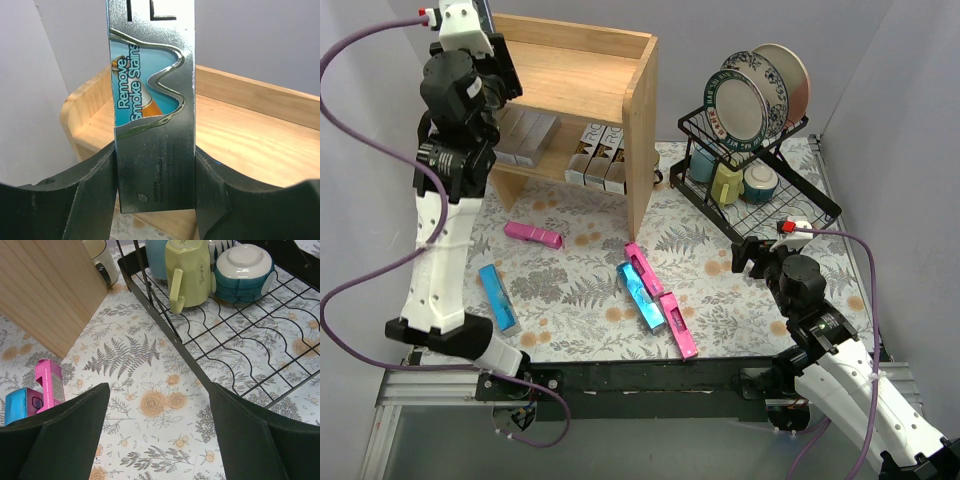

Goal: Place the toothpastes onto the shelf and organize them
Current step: Place the toothpaste on the shelf.

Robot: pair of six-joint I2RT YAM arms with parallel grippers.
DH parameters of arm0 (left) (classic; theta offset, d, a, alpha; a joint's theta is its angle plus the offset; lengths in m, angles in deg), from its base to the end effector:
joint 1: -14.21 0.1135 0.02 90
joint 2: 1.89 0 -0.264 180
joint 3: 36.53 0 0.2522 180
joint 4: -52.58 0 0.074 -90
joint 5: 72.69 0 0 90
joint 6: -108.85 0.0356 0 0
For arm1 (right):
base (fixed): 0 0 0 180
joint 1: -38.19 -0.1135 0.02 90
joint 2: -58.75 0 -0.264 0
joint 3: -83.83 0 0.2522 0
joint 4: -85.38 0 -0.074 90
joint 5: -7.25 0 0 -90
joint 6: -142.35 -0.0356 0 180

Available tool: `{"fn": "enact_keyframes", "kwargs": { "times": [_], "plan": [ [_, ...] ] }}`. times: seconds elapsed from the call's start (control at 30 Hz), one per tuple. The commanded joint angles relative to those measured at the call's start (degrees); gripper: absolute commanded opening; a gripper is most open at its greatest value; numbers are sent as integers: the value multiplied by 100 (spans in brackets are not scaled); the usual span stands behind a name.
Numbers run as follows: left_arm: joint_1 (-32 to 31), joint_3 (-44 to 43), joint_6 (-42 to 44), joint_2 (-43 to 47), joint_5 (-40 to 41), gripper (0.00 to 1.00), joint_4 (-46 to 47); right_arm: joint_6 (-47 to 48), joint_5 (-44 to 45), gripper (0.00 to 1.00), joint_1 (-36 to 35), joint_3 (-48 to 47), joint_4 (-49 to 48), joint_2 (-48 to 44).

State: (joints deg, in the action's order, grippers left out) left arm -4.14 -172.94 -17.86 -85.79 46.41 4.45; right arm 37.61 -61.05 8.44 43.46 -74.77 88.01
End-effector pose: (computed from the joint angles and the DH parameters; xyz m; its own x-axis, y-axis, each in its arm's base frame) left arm 0.2430 -0.0623 0.5841 0.1688 -0.6063 -0.7771 -0.1051 0.7729 -0.6258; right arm 0.1307 0.0595 0.2749 -0.1642 0.1785 -0.9702 -0.1055 0.9747 0.1971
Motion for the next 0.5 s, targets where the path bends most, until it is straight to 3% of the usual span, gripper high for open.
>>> {"fn": "enact_keyframes", "kwargs": {
  "times": [0.0, 0.2, 0.47],
  "plan": [
    [858, -680, -116, -564, -1947, 28, -307, 77, 2, 89, -30, -213, -213, 27],
    [1807, -761, -460, -891, -2892, 32, -343, 68, -130, 89, -30, -222, -178, 80],
    [2055, -523, -399, -953, -3113, 43, -430, 42, -130, 89, -39, -125, -275, 194]
  ]
}}
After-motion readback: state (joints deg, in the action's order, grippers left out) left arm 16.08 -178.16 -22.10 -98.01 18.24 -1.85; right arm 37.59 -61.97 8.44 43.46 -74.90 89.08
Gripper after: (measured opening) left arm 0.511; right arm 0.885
